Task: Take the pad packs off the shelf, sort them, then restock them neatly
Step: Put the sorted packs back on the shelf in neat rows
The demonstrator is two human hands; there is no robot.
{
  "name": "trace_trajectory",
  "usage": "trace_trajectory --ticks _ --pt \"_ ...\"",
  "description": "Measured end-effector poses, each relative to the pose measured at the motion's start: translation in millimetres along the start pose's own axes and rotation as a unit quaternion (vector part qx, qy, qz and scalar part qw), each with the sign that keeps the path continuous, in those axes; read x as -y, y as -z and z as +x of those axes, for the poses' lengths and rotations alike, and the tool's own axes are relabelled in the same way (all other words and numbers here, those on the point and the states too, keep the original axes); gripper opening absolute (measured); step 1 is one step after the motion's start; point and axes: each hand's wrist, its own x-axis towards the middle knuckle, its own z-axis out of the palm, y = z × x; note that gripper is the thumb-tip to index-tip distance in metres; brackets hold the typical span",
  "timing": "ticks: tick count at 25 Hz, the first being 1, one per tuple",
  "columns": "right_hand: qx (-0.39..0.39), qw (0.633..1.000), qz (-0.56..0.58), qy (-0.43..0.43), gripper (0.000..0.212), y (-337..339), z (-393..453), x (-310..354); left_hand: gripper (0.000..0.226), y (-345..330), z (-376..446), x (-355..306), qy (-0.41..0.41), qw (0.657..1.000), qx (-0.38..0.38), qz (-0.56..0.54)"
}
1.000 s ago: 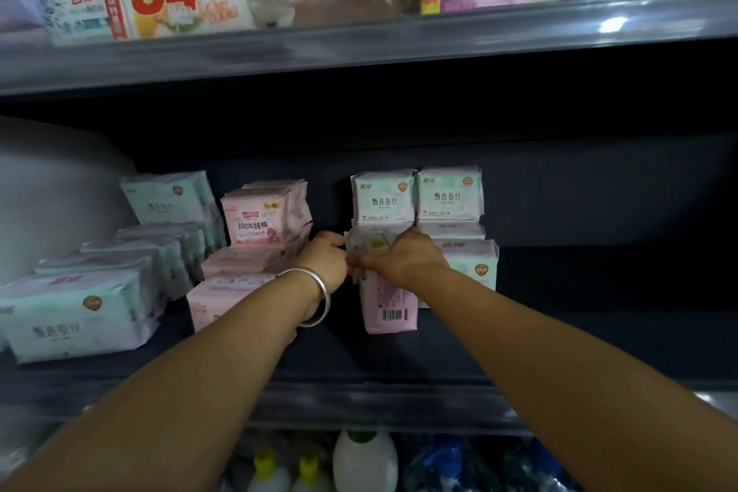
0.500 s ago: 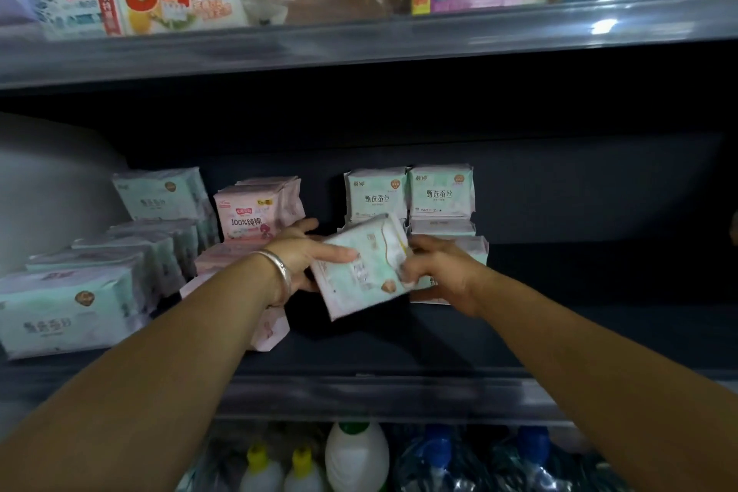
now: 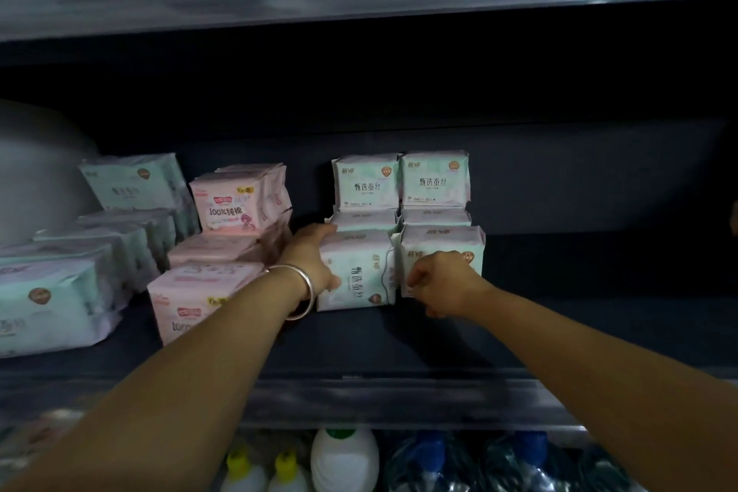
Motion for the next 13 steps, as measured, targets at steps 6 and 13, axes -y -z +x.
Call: trace_trajectory --ticks 6,13 --pt "-0.007 1.0 -0.027 0.012 0.018 -3 6 -9 0.072 -22 11 6 -0.006 0.997 -0.072 0.001" --pt "-0.048 0.994 -0.091 0.049 0.022 -3 -23 -3 0.063 -18 -28 -4 -0.059 0.995 -0.064 0.051"
